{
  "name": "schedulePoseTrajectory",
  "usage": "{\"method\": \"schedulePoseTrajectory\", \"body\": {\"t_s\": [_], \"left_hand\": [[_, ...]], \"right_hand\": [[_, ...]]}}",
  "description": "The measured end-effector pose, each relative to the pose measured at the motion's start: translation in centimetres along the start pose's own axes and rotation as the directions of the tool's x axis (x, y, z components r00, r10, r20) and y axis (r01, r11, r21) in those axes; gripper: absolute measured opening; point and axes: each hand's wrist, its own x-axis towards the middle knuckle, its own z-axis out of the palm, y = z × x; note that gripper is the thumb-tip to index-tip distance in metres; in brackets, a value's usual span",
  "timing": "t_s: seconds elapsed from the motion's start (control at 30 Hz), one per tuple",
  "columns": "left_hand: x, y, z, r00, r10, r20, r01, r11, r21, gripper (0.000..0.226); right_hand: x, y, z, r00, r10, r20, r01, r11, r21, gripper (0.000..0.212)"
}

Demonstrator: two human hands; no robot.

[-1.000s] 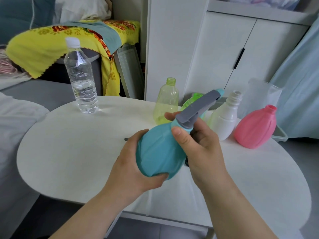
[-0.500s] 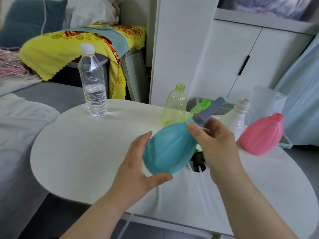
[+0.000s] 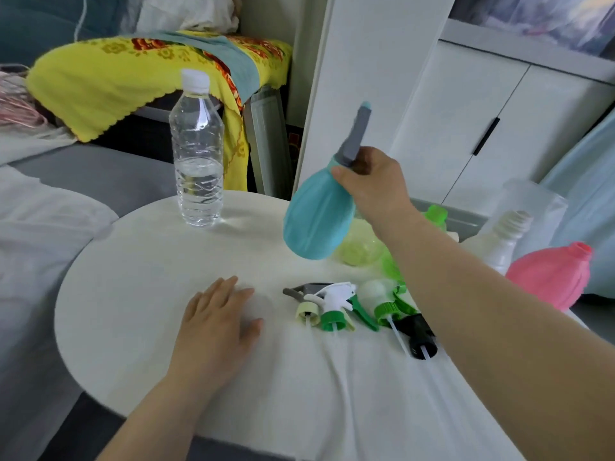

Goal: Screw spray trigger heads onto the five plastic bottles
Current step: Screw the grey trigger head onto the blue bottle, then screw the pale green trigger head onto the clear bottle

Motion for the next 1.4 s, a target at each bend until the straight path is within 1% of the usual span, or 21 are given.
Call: {"method": "schedulePoseTrajectory", "body": {"t_s": [0.07, 0.17, 0.3, 0.5, 0.67, 0.8, 0.9, 0.93, 1.0, 1.1, 1.13, 1.2, 1.3, 1.4], "left_hand": [[0.3, -0.3, 0.4, 1.0, -0.016, 0.024, 0.015, 0.998, 0.056, 0.053], [0.5, -0.4, 0.7, 0.999, -0.002, 0.036, -0.002, 0.993, 0.118, 0.053], [0.6, -0.3, 0.8, 0.999, -0.008, 0.039, 0.003, 0.993, 0.118, 0.054], [0.9, -0.2, 1.0, 0.999, -0.013, 0.041, 0.008, 0.993, 0.114, 0.054], [0.8, -0.2, 1.0, 0.999, -0.006, 0.031, 0.003, 0.995, 0.097, 0.054], [0.8, -0.2, 1.0, 1.0, -0.002, 0.026, 0.0, 0.997, 0.077, 0.054], [0.9, -0.3, 1.1, 1.0, 0.002, 0.019, -0.004, 0.998, 0.069, 0.054], [0.9, -0.3, 1.1, 1.0, 0.004, 0.018, -0.005, 0.997, 0.072, 0.054], [0.9, -0.4, 1.1, 1.0, 0.005, 0.013, -0.006, 0.998, 0.064, 0.054], [0.9, -0.4, 1.1, 1.0, 0.008, 0.009, -0.008, 0.999, 0.052, 0.053], [0.9, -0.4, 1.1, 1.0, 0.009, 0.01, -0.009, 0.999, 0.05, 0.053], [0.9, -0.4, 1.1, 1.0, 0.013, 0.007, -0.013, 0.999, 0.046, 0.053], [0.9, -0.5, 1.1, 1.0, 0.019, 0.004, -0.019, 0.999, 0.04, 0.053], [0.9, -0.6, 1.2, 1.0, 0.025, 0.004, -0.025, 0.999, 0.031, 0.053]], "right_hand": [[0.9, 0.8, 1.3, 1.0, 0.002, 0.002, -0.002, 0.999, -0.04, 0.02], [1.6, 2.1, 2.5, 0.999, 0.05, -0.004, -0.05, 0.998, -0.042, 0.024], [1.8, 3.2, 3.2, 0.998, 0.052, 0.047, -0.048, 0.995, -0.09, 0.027], [1.8, 3.5, 3.6, 0.995, 0.07, 0.065, -0.063, 0.993, -0.097, 0.03], [1.2, 3.8, 3.2, 0.991, 0.092, 0.099, -0.083, 0.992, -0.093, 0.041], [0.4, 3.6, 2.5, 0.992, 0.118, 0.044, -0.115, 0.992, -0.058, 0.049], [-1.1, 3.3, 1.4, 0.991, 0.122, -0.062, -0.12, 0.992, 0.034, 0.039], [-1.9, 3.3, 1.0, 0.99, 0.113, -0.079, -0.111, 0.993, 0.026, 0.034], [-3.8, 3.5, 0.4, 0.996, 0.082, -0.041, -0.085, 0.994, -0.065, 0.025], [-6.9, 3.9, 0.3, 0.982, 0.089, 0.166, -0.044, 0.966, -0.255, 0.016], [-7.8, 4.2, 0.5, 0.967, 0.111, 0.23, -0.038, 0.953, -0.3, 0.017], [-9.1, 4.7, 0.8, 0.937, 0.152, 0.314, -0.025, 0.927, -0.374, 0.022], [-10.0, 5.2, 1.2, 0.922, 0.153, 0.355, 0.054, 0.858, -0.51, 0.031], [-10.2, 5.1, 1.0, 0.919, 0.161, 0.359, 0.079, 0.819, -0.569, 0.029]]}}
